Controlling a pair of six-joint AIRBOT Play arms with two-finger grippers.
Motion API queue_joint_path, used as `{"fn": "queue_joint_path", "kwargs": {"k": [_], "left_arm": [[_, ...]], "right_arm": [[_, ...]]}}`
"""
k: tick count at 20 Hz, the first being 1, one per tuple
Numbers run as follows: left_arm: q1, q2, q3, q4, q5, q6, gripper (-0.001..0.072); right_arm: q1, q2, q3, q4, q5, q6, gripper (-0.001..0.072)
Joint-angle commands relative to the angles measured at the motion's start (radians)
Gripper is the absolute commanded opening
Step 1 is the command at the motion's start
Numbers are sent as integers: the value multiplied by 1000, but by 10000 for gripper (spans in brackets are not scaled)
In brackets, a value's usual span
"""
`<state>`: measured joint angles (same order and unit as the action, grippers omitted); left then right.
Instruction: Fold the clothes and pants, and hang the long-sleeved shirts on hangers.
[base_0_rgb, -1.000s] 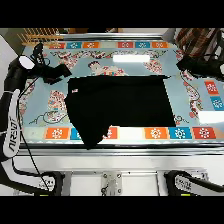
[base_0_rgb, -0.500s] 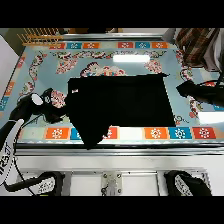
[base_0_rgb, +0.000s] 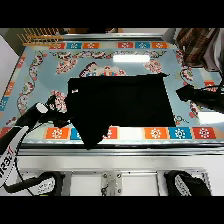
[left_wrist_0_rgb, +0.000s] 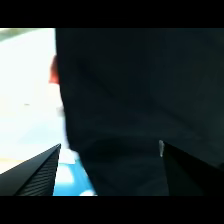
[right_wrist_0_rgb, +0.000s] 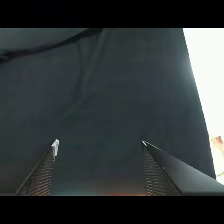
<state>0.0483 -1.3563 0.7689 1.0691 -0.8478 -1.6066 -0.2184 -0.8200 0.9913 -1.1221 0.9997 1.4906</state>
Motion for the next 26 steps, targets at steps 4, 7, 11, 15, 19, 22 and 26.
{"fn": "queue_joint_path", "kwargs": {"k": [4,7,11,15,19,22,26], "left_arm": [[-74,-74,34,-25,33,-25,673],[-86,-103,112,-23,-30,-24,57],[-80,-53,152,-13,-57,-18,11],[-81,12,83,-14,-50,15,12],[-81,30,29,-16,-38,14,12],[-81,29,18,-16,-39,14,12],[-80,30,19,-17,-39,14,12]], "right_arm": [[0,2,-1,8,2,3,576],[-8,4,-1,6,5,3,577],[-148,3,-46,-101,110,69,578],[-386,-25,-306,-175,98,220,578],[-456,-161,-493,17,-71,204,577],[-382,-280,-507,205,-214,97,576],[-235,-384,-505,388,-375,-11,576]]}}
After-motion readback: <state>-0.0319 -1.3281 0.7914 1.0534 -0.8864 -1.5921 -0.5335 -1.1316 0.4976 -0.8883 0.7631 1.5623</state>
